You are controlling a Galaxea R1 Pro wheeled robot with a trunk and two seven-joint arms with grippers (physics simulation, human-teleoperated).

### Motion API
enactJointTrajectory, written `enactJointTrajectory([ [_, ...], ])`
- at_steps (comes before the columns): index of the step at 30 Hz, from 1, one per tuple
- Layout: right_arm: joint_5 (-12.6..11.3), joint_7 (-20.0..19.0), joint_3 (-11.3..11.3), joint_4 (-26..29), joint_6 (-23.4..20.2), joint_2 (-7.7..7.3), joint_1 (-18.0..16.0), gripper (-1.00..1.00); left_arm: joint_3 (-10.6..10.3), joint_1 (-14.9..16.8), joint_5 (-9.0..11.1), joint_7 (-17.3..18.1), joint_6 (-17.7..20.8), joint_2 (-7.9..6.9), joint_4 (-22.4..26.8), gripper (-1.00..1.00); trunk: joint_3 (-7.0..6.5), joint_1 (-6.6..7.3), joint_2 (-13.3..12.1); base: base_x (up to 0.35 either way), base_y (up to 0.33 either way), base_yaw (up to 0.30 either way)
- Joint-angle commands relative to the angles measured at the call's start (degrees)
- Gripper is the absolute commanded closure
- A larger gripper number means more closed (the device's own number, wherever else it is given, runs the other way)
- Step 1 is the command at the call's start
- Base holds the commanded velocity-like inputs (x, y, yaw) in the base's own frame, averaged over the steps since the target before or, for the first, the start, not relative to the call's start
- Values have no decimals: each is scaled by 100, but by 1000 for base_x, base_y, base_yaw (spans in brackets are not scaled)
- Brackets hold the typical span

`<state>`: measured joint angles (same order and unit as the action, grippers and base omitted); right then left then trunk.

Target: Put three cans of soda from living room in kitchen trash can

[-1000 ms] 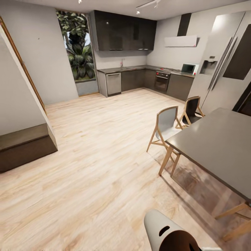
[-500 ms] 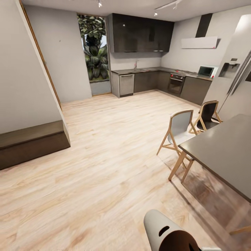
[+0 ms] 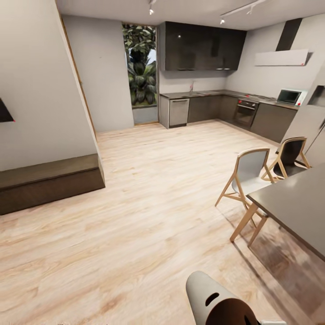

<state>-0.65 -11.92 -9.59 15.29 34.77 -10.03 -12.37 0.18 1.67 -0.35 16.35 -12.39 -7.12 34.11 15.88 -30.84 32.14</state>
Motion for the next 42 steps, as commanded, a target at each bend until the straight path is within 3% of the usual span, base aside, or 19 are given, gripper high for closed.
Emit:
enactJointTrajectory([
  [1,4,-37,-17,9,3,1,-2,100,0,0,-2,0,0,0,0,-100,-6,0,0,0,0,216],
  [42,4,-35,-17,9,3,1,-2,100,-6,0,-8,0,0,0,0,-100,-225,0,0,0,0,216],
])
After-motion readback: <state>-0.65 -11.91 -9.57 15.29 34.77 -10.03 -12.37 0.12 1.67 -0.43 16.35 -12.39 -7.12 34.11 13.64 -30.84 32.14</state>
